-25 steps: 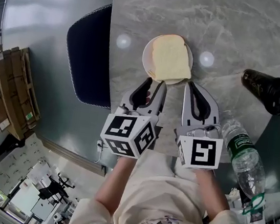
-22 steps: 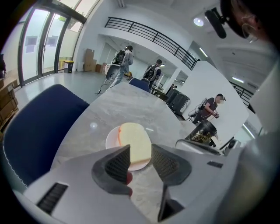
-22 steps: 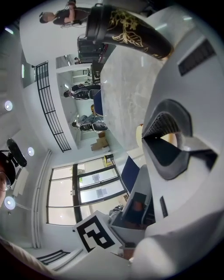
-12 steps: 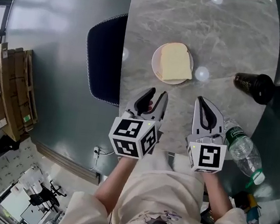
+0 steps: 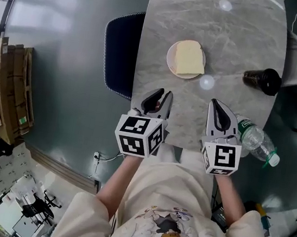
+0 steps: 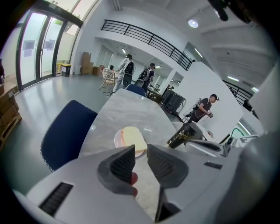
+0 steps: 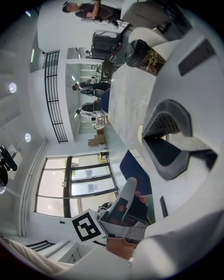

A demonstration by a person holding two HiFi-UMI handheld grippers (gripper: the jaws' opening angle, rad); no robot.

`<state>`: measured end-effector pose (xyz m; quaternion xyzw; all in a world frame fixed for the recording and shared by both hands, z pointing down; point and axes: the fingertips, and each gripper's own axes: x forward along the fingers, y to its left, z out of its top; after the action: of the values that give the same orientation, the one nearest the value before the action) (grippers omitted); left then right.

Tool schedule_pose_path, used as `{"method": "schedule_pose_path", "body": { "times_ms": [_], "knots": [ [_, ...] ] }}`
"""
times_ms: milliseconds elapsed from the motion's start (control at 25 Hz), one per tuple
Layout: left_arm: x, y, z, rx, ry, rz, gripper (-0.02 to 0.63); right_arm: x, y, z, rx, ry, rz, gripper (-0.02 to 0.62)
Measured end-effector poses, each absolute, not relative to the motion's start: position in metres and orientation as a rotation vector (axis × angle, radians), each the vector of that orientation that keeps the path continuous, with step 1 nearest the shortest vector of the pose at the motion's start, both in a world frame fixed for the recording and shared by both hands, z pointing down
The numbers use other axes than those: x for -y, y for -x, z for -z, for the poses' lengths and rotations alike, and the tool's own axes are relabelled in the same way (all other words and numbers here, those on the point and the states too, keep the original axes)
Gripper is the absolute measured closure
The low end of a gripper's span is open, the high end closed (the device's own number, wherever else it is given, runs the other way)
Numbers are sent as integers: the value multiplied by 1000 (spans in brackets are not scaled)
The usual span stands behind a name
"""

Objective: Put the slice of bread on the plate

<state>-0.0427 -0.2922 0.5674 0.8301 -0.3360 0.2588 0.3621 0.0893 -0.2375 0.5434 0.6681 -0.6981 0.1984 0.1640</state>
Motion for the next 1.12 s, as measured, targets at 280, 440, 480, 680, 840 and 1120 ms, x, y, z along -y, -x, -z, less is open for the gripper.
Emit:
{"method": "schedule_pose_path", "body": {
  "times_ms": [280, 440, 480, 680, 840, 1120],
  "knots": [
    [272, 51, -554, 855, -2164, -648, 595, 226, -88, -522, 1997, -1923, -559, 591],
    [253, 53, -539, 862, -2184, -644, 595, 215, -85, -509, 2030, -1912, -559, 591],
    [247, 55, -537, 877, -2186, -643, 595, 211, -84, -505, 2045, -1906, -557, 591],
    [199, 68, -524, 942, -2156, -592, 595, 164, -75, -495, 2116, -1856, -525, 591],
    [151, 70, -504, 996, -2143, -508, 595, 123, -61, -478, 2193, -1812, -479, 591],
    [37, 28, -493, 967, -2179, -531, 595, 25, -81, -445, 2260, -1849, -469, 591]
  ]
}}
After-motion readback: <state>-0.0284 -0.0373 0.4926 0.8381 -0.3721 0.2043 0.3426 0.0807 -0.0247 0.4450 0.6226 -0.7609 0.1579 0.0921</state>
